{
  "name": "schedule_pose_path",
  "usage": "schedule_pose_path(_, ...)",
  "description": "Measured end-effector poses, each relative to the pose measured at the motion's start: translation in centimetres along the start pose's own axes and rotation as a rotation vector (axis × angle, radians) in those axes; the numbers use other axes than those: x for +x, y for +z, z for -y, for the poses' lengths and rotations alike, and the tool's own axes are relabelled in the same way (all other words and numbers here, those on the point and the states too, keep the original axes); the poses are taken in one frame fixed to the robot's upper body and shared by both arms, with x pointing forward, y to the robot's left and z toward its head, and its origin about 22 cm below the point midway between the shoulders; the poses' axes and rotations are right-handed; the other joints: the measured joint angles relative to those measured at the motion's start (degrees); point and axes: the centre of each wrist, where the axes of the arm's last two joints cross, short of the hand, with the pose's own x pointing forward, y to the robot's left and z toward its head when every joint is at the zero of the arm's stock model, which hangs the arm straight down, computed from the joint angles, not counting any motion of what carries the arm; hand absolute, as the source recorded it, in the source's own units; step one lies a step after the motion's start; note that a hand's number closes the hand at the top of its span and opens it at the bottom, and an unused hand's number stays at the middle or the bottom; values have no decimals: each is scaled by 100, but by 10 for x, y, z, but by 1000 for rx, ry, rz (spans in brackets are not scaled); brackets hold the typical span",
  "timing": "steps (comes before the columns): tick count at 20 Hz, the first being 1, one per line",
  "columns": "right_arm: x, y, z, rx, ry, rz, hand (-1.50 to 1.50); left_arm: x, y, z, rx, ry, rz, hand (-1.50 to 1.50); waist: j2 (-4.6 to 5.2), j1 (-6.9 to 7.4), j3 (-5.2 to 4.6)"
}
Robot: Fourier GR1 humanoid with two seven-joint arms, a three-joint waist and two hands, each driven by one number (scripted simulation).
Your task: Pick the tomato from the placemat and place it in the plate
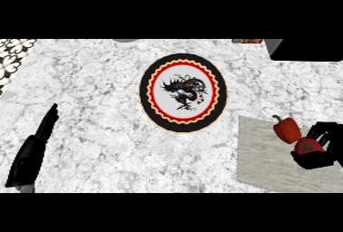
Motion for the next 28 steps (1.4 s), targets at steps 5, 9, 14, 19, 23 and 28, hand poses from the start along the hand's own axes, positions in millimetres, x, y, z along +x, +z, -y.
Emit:
schedule_pose_path(5, 14, -4, 16, -167, 24, 51, 150, -3, 2, -10, 11, 1, -10, 0, -25, -100, 2)
schedule_pose_path(9, 29, 6, 41, -325, 18, 136, 150, -1, 2, -11, 18, -7, -20, 0, -45, -165, 2)
schedule_pose_path(14, 64, 37, 70, -463, -51, 325, 150, -3, 5, -12, 25, -7, -20, 0, -61, -201, -2)
schedule_pose_path(19, 102, 71, 86, -462, -132, 501, 150, 1, 6, -9, 11, -2, -24, 0, -54, -163, -2)
schedule_pose_path(23, 142, 87, 88, -439, -165, 582, 150, 1, 5, -9, 7, -1, -16, 0, -38, -108, -3)
schedule_pose_path(28, 200, 101, 87, -398, -206, 637, 150, 1, 2, -2, 7, -5, -8, 0, -29, -73, -4)
